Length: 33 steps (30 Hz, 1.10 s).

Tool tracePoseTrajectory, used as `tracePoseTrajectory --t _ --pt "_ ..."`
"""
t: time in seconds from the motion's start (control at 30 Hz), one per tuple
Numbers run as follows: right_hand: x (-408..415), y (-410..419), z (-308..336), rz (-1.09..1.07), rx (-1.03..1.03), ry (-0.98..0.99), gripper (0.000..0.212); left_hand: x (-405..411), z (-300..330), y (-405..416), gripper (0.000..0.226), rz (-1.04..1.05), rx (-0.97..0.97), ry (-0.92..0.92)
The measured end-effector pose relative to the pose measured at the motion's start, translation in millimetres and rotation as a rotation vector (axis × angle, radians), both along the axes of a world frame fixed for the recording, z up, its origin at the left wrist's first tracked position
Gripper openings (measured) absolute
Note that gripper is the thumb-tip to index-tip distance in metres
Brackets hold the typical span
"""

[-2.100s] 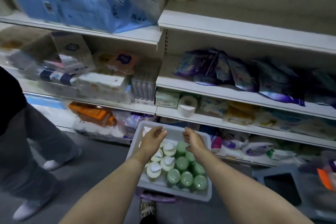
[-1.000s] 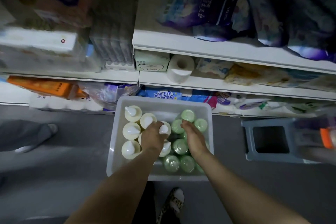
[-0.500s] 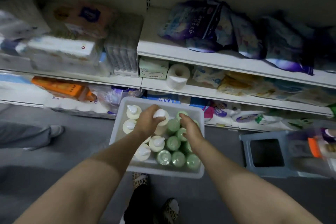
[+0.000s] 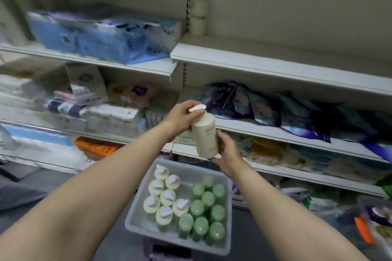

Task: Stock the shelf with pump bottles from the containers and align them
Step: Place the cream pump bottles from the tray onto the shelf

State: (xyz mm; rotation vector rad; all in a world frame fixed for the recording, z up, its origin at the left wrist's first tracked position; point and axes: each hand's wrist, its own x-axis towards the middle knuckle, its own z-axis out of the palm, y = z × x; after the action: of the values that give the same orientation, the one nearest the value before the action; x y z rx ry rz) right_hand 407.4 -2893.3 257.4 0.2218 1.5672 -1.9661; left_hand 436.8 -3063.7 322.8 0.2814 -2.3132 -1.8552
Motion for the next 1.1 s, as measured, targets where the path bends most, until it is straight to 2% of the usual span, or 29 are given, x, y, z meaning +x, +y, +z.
tracePoseTrajectory --t 0.13,0.3,0.43,0.63,0.7,0.83,0.97,1.1 --pt "-2 -1 50 -0.004 -0.125 0.024 0.029 0 52 10 0.023 0.048 0.025 0.087" --pt "-4 -3 105 -0.065 -0.221 0.069 0.028 3 89 23 0.064 0.172 0.187 0.210" --pt "-11 -9 130 -0.066 -0.239 0.088 0.037 4 99 30 0.070 0.196 0.275 0.255" --pt "-28 -29 154 -0.115 -0.348 0.104 0.027 -4 100 26 0.069 0.037 0.123 0.320" --pt "-40 -37 165 -0.130 -0.364 0.123 0.025 -15 103 19 0.078 0.026 0.103 0.334" --pt "-63 -57 182 -0.138 -0.299 0.267 0.020 -42 117 -7 0.080 0.058 -0.029 0.362" --pt "-90 -82 192 -0.164 -0.111 0.420 0.029 -72 129 -39 0.079 0.065 -0.130 0.402" --pt "-119 -109 195 -0.131 -0.061 0.487 0.032 -103 130 -69 0.076 0.071 -0.076 0.378"
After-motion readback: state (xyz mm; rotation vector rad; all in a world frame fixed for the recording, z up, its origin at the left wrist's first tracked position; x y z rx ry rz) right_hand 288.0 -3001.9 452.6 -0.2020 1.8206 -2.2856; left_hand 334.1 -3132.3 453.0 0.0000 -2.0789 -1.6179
